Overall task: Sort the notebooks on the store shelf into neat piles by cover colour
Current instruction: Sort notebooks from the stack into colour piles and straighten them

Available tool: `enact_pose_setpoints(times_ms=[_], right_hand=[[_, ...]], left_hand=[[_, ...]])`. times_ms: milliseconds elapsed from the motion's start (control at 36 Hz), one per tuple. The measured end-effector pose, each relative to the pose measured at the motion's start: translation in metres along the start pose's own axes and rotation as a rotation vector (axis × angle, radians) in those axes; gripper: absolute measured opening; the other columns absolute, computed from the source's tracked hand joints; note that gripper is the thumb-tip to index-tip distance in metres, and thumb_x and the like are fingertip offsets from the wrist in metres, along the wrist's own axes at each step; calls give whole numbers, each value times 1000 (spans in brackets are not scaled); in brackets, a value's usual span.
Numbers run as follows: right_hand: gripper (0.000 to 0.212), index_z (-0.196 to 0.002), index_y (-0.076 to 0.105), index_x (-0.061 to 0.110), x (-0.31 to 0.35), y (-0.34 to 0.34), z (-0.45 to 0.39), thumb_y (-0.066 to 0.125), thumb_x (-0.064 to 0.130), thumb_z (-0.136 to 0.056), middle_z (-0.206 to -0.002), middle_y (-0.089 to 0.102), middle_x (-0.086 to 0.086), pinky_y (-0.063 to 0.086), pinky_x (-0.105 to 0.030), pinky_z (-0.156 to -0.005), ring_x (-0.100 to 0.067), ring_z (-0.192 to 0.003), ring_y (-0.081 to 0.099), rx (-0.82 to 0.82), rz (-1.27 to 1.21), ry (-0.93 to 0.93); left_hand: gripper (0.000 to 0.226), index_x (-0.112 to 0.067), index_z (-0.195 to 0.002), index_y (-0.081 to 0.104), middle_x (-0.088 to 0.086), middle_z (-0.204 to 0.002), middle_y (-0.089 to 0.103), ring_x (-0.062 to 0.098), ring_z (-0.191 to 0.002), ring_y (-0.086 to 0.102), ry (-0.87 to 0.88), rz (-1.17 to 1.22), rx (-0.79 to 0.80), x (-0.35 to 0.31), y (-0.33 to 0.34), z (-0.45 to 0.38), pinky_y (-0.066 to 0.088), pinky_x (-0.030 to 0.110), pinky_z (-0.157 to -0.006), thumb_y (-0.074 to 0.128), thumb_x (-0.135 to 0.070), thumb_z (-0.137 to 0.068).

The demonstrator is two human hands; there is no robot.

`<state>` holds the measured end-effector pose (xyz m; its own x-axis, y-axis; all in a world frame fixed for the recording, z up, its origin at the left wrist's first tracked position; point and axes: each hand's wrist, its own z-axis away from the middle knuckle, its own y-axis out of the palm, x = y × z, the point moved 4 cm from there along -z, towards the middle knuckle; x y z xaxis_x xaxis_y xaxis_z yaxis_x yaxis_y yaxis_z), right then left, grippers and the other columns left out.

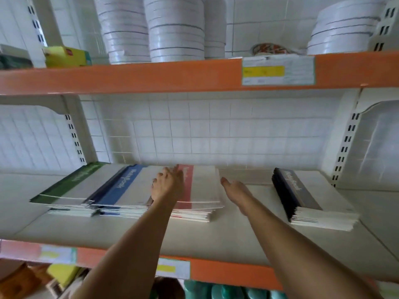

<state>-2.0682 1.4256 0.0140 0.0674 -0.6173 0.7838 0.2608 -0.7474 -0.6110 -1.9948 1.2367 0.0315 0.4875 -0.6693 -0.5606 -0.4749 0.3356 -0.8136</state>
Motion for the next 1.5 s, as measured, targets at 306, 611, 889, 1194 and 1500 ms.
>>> enact_pose_setpoints(times_ms=[306,611,889,1194,1500], right_hand=[[62,-133,47,-3,5,48,-16,52,46,-95,-132,52,-19,49,-39,-73,-38,-111,56,12,-276,179],[59,-123,54,-4,-2,50,-24,65,41,-86,-120,62,-19,52,-45,-91,-33,-104,63,-10,-268,186],[56,-124,53,-3,-12,42,-24,64,38,-88,-117,64,-16,51,-37,-90,-30,-98,64,3,-334,224],[65,-124,56,6,-12,38,-17,62,53,-79,-121,62,-11,48,-39,-96,-30,-107,60,-52,-204,194],[55,-124,51,6,-23,19,-8,66,42,-87,-117,62,-8,51,-34,-88,-24,-99,61,65,-279,106]], left_hand=[[52,-6,-139,39,17,-135,46,32,-121,48,83,94,275,4,4,-30,41,40,-103,38,-41,-100],[70,0,-144,32,16,-139,46,33,-126,46,-93,104,422,17,26,-41,35,41,-108,32,-52,-98],[113,-6,-141,41,15,-129,57,33,-117,55,-131,310,471,35,63,-56,41,45,-104,37,-89,-64],[157,-3,-137,40,17,-120,62,34,-106,62,-375,512,481,53,74,-57,48,45,-97,52,-98,-13],[36,-3,-118,52,13,-82,63,27,-69,60,-393,894,696,6,36,-2,48,36,-57,67,-15,-87]])
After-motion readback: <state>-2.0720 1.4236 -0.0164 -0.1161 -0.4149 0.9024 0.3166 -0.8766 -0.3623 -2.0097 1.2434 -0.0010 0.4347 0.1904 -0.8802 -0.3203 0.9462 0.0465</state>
